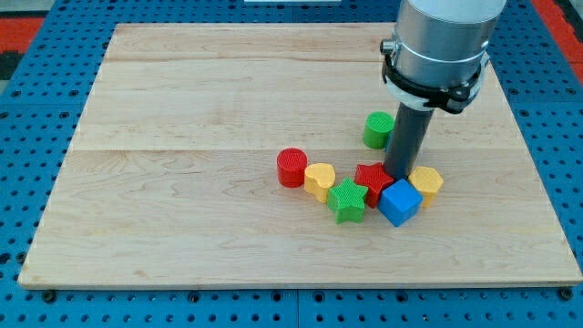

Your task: Move the green circle between the blue triangle and red star

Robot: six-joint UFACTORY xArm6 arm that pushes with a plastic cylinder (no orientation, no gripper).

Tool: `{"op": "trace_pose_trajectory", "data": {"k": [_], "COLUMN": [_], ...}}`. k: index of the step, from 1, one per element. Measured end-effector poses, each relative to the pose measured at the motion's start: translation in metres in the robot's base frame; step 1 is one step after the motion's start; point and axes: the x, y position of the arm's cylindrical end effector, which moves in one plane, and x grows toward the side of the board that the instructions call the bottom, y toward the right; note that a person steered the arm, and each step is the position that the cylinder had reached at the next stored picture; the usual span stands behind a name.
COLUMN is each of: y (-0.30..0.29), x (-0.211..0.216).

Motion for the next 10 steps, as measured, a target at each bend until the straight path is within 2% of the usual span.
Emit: {"op": "trace_pose_trajectory", "data": {"k": [1, 2, 3, 4, 5, 7, 8, 9, 10], "y": [-0.014, 0.000, 0.031, 0.086, 0.096, 0.014, -0.003, 0.010, 0.019], "x": [0.002, -0.004, -0.028, -0.031, -0.061, -0.066, -0.038, -0.062, -0.112]}}
